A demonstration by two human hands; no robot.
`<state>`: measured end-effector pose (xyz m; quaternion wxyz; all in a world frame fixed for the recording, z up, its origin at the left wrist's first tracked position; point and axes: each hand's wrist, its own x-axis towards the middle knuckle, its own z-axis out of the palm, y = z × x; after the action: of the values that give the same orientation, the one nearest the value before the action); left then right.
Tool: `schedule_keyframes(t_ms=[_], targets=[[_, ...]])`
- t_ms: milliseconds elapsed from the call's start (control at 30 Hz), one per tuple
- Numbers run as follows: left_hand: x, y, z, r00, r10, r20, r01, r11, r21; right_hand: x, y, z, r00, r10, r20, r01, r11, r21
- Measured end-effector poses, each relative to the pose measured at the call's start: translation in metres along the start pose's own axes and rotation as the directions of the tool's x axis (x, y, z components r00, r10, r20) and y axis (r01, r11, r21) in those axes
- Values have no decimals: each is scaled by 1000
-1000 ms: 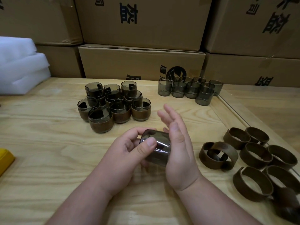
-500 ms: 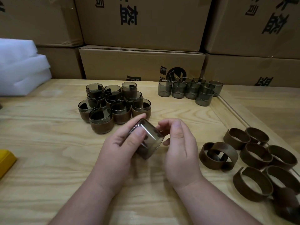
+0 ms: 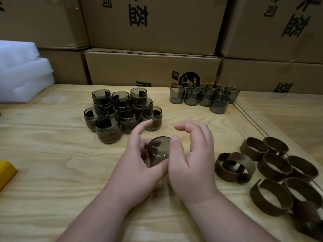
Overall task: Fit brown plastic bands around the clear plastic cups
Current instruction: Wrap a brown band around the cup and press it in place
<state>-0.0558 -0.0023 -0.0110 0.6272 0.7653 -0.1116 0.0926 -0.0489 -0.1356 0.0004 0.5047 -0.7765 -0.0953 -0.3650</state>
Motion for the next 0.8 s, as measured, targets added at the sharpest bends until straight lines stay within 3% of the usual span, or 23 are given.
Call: schedule_keyframes(t_ms=[133,367,567,633,733,800], targets=[[0,4,0,998,-14,53,11,998,54,0,-1,0,999,25,37,-25,1000,3],[1,7,-2,999,-27,-43,29,999,45,30,-32,-22,993,52,110,-47,998,-48],[2,0,-2,999,-40,-36,44,992,118,96,-53,-97,914,237,329,-94,914,-395],[3,-1,-3,998,-48,-34,52,991,123,104,-51,-117,798,409,442,-96,811,-577],[3,-3,-3,998,-55,-41,60,988,143,104,-45,-129,458,701,547,-46,633,-773],[3,-3,-3,997,-60,-48,68,983,169,101,-38,-129,371,763,529,-15,575,-818]])
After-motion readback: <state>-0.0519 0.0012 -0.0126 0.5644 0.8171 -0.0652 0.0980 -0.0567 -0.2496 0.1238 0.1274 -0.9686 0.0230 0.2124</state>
